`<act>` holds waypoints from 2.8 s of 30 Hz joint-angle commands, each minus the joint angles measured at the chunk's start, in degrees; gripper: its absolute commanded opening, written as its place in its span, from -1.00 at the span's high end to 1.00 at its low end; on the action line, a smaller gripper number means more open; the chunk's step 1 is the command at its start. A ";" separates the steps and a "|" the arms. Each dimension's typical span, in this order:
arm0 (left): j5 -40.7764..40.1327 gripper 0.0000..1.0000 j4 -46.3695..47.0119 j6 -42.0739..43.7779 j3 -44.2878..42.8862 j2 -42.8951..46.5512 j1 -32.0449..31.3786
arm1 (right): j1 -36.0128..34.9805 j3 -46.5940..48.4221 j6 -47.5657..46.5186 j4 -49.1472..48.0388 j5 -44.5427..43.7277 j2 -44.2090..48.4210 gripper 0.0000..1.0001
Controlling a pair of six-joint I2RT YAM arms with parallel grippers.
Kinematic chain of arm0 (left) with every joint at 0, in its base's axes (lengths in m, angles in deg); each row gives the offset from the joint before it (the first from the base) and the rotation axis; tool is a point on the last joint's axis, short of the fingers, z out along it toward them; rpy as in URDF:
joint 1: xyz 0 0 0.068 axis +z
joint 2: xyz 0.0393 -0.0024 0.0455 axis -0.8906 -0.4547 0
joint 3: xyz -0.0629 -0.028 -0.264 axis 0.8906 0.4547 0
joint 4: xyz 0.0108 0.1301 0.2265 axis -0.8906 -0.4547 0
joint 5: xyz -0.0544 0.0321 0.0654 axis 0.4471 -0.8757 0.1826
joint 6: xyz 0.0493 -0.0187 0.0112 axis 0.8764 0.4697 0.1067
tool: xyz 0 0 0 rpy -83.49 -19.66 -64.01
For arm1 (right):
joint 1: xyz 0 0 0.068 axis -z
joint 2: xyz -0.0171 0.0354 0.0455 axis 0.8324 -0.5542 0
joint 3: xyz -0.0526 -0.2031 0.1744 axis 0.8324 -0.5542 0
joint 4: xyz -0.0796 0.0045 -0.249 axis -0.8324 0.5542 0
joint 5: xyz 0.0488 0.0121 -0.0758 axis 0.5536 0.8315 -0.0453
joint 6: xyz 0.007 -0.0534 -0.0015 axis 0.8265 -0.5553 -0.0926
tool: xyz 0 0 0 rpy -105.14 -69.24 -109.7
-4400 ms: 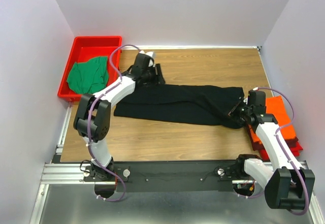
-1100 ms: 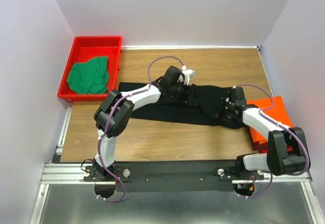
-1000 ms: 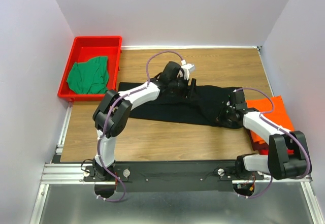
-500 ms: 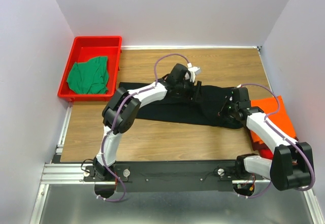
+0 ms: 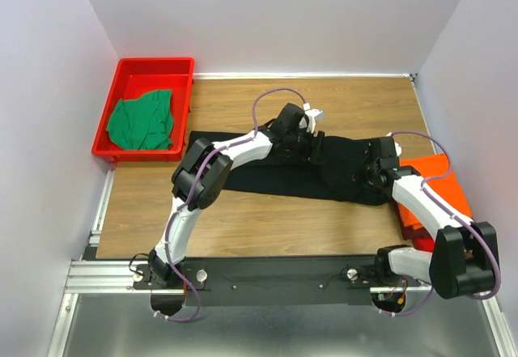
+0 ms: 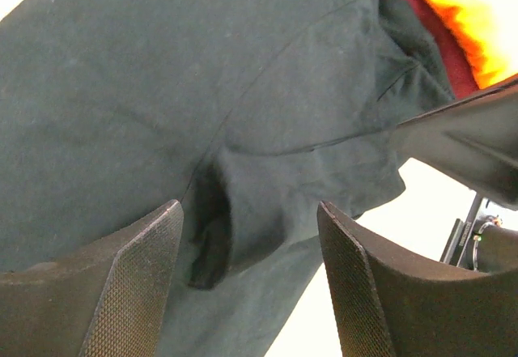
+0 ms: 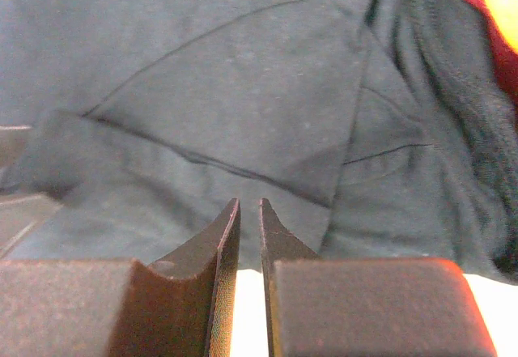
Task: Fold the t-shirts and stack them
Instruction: Fold the tshirt
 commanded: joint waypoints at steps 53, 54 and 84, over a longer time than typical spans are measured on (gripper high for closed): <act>3.40 1.00 6.31 -2.07 9.78 5.83 -1.29 | -0.45 -0.97 4.48 6.04 -2.42 -2.62 0.42; 3.48 1.00 6.31 -2.07 9.78 6.00 -1.29 | -0.45 -0.89 4.48 6.04 -2.24 -2.44 0.48; 2.43 0.89 9.21 -5.06 11.89 7.50 -2.34 | -0.54 12.02 -0.36 13.69 -14.97 3.19 0.99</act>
